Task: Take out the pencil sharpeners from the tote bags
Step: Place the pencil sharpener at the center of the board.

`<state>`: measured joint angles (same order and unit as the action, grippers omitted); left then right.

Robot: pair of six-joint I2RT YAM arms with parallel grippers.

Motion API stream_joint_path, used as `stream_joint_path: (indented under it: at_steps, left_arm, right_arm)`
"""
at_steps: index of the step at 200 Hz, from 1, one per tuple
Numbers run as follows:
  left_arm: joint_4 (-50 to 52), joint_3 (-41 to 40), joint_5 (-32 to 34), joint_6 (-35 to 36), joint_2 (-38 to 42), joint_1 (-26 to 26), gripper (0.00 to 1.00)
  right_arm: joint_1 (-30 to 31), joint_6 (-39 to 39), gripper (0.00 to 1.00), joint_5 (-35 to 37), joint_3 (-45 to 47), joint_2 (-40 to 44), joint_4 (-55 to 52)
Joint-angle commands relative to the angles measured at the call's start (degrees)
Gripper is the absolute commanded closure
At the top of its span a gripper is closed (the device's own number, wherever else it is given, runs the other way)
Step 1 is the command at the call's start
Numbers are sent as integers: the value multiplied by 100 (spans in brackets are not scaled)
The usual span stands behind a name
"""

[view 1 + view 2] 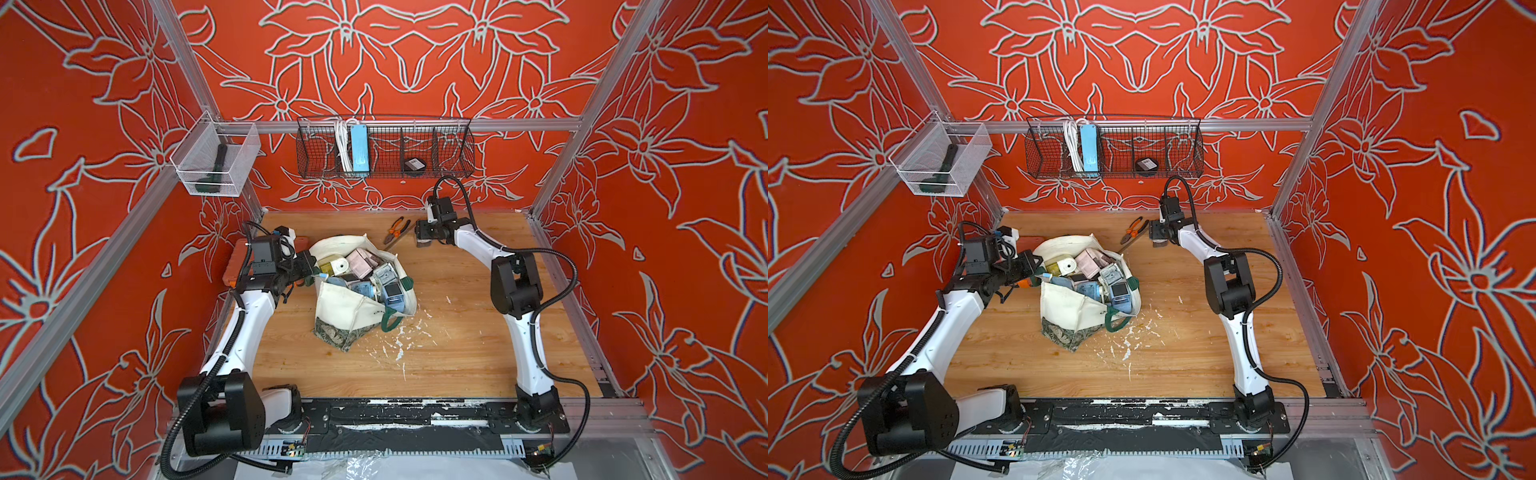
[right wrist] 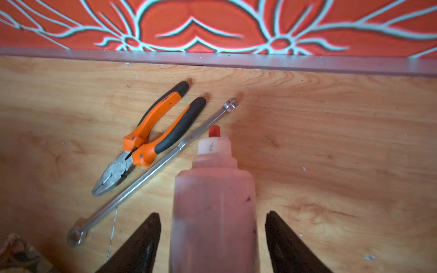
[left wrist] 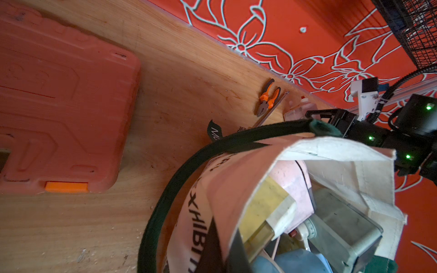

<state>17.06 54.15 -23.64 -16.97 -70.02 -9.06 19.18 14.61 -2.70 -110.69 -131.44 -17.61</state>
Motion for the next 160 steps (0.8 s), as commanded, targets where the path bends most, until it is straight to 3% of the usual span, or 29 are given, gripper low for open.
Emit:
stream_joint_path:
  at_steps: [1,34,53,84,106,141,160]
  left_arm:
    - [-229,0,-72,-40,165,-36,100]
    - [-245,-10,-114,-45,150,-35,100]
    - [-260,-20,-137,-51,155,-35,100]
    - [-316,-44,-272,-46,189,-35,100]
    - [-442,-87,-384,-88,250,-39,100]
    - [-766,-115,-755,-187,300,-34,100]
    - [-912,3,-903,-211,212,-35,100]
  right_arm:
    - [-37,-26,23,218,174,812,-70]
    - [-20,125,22,148,798,1786,-147]
    - [88,223,28,-626,1389,2539,-176]
    - [662,82,44,-1627,2471,3781,-316]
    - [1282,-148,52,-1640,3276,4562,-314]
    - [2019,-67,85,-1630,4236,5163,-306]
    - [2338,-148,90,-1663,4506,5263,-379]
